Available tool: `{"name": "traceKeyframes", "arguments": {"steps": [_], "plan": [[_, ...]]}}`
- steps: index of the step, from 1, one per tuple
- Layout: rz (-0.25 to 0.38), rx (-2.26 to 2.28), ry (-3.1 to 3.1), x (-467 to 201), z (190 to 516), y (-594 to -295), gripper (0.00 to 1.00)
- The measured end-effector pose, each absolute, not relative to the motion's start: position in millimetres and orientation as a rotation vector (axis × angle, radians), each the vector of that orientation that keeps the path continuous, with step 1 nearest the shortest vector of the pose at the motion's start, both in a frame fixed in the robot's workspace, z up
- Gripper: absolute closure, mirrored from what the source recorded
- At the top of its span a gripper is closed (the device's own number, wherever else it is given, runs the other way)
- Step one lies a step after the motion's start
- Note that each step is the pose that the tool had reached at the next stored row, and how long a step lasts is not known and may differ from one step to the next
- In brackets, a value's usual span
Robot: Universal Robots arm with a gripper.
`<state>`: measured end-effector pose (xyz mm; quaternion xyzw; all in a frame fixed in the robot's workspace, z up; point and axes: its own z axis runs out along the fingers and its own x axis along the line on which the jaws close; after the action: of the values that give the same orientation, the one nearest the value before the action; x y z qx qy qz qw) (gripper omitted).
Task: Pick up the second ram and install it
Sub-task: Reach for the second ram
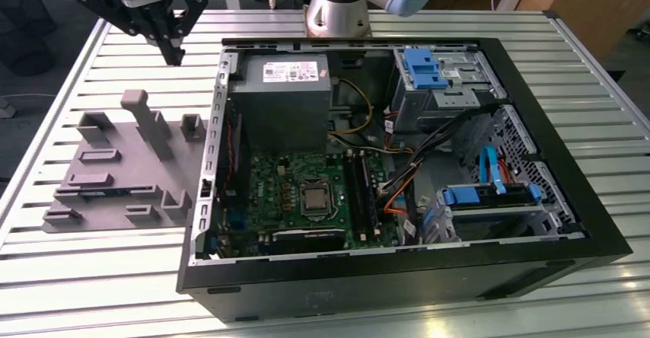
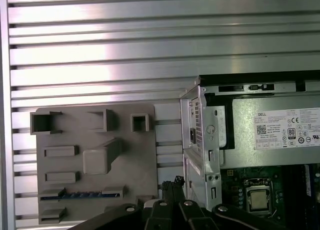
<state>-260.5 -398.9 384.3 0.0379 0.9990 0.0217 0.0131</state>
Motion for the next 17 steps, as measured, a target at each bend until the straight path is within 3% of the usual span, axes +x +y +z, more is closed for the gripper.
{"name": "traceKeyframes", "arguments": {"steps": [17], "plan": [[0.068,0.118,3.113,-280.5,383.2,-399.0,0.89]]}}
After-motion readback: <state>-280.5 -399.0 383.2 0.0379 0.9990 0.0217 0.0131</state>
